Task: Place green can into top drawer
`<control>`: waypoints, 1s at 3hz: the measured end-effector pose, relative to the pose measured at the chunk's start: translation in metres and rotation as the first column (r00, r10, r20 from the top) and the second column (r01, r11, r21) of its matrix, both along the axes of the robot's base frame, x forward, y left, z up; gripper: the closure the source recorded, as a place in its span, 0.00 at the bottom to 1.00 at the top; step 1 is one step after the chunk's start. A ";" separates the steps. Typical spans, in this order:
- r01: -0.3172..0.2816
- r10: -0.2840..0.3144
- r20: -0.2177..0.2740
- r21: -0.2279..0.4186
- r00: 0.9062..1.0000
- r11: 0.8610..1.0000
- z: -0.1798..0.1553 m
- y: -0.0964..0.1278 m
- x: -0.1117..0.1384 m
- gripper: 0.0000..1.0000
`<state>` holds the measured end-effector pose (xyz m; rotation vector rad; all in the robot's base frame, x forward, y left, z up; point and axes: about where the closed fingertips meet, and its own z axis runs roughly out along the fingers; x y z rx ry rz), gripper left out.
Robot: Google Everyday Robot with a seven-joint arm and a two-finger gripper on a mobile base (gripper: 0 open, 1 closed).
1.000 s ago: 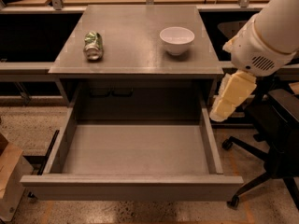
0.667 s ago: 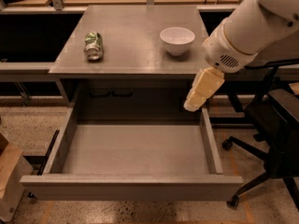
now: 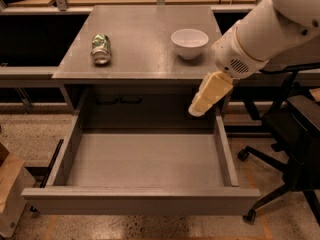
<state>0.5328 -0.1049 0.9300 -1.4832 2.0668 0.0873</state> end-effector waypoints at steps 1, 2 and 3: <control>-0.032 0.029 0.036 0.088 0.999 0.996 -0.009 0.035 0.031 0.00; -0.075 0.063 0.079 0.152 0.995 0.986 -0.015 0.073 0.068 0.00; -0.122 0.101 0.119 0.193 0.988 0.973 -0.017 0.111 0.101 0.00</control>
Offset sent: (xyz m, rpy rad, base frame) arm 0.1169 0.1219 -0.0216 0.2426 -0.1227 0.1185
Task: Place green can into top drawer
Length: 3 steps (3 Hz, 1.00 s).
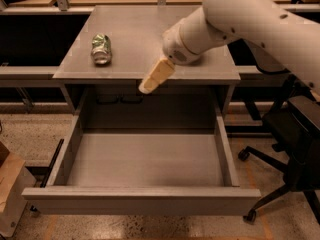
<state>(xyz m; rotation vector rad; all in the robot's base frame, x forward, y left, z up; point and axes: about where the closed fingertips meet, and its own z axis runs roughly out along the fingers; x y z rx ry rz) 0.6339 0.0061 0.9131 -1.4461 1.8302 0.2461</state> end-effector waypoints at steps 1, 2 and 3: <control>-0.052 0.052 0.016 0.036 0.999 0.998 -0.008 0.066 0.062 0.00; -0.058 0.057 0.019 0.047 0.998 0.997 -0.007 0.075 0.066 0.00; -0.047 0.046 0.015 0.073 0.999 0.996 -0.016 0.082 0.068 0.00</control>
Offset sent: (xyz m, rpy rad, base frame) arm 0.1000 0.1034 -0.0112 0.0559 -0.0054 0.0656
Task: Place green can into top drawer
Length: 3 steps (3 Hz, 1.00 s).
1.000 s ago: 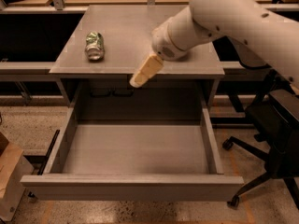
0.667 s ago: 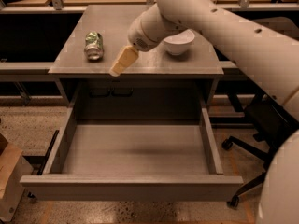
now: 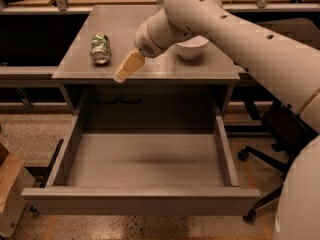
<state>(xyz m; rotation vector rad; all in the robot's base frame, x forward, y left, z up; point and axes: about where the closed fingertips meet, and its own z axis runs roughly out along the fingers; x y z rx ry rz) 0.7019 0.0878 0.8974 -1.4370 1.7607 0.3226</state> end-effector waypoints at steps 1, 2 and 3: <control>0.002 -0.003 0.008 0.099 1.000 0.995 -0.010 0.030 0.019 0.00; 0.023 -0.027 0.019 0.212 0.999 0.977 -0.023 0.056 0.049 0.00; 0.030 -0.043 0.037 0.300 0.998 0.953 -0.030 0.076 0.073 0.00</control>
Offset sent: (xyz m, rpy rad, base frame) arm 0.0870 0.0804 -0.0344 0.3474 -0.0405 -0.0592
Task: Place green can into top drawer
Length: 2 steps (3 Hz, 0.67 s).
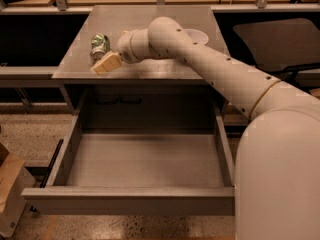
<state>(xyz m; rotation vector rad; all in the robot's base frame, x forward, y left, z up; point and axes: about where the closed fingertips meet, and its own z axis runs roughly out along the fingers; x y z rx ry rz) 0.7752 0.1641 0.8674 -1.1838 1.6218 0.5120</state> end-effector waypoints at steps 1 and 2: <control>0.017 -0.017 -0.001 0.077 1.000 0.997 -0.011 0.021 0.021 0.00; 0.025 -0.025 -0.006 0.140 1.000 0.990 -0.018 0.047 0.042 0.00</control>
Offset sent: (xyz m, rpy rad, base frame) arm 0.0594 0.0554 -0.0207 0.1933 0.0041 -0.0456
